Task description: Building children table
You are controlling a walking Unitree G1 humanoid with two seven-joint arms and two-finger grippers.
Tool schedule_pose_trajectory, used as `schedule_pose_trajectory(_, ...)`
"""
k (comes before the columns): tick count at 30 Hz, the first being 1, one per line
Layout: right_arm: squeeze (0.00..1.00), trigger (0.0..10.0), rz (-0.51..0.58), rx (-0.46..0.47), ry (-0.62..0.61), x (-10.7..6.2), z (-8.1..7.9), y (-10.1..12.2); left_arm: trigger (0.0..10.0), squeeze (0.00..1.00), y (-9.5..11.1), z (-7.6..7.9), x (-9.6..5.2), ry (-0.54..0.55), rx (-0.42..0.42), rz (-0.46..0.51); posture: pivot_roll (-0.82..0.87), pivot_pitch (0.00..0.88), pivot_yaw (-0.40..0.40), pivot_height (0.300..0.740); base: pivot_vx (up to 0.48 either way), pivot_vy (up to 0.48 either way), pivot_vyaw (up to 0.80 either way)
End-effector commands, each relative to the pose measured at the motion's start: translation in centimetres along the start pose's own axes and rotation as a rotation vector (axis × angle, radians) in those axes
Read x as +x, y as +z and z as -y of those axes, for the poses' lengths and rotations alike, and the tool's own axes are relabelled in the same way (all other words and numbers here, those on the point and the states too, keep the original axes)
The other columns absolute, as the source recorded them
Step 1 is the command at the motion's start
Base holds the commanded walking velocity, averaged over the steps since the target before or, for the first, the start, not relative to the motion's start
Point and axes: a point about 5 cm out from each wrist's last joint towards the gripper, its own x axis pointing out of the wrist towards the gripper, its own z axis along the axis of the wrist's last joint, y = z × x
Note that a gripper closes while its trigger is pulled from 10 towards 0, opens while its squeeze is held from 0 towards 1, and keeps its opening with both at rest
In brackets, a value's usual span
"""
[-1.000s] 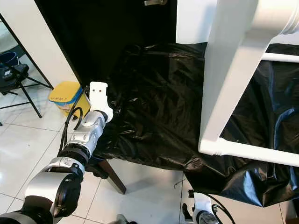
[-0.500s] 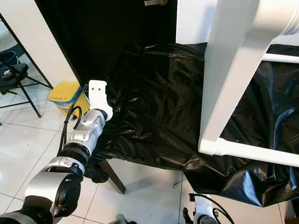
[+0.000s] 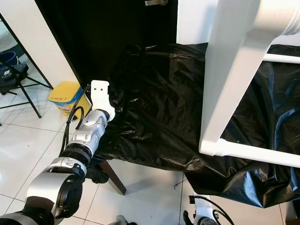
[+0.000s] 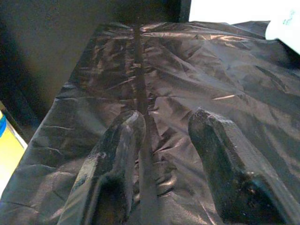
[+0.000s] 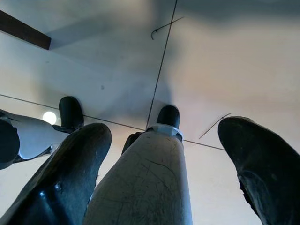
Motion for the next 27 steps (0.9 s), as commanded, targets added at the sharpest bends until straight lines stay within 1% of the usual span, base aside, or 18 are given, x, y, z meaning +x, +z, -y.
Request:
schedule_pose_trajectory(1, 0.0, 10.0, -0.03, 0.009, 0.011, -0.07, -0.36, -0.63, 10.0, 0.0, 0.01, -0.29, 0.03, 0.033, 0.002, 0.003, -0.07, 0.0, 0.066, 0.74, 0.0, 0.0, 0.0)
schedule_pose_trajectory(27, 0.0, 10.0, -0.059, 0.004, 0.007, -0.26, -0.17, -1.42, 10.0, 0.0, -0.02, -0.39, -0.03, 0.039, 0.003, 0.004, -0.07, 0.0, 0.059, 0.74, 0.0, 0.0, 0.0)
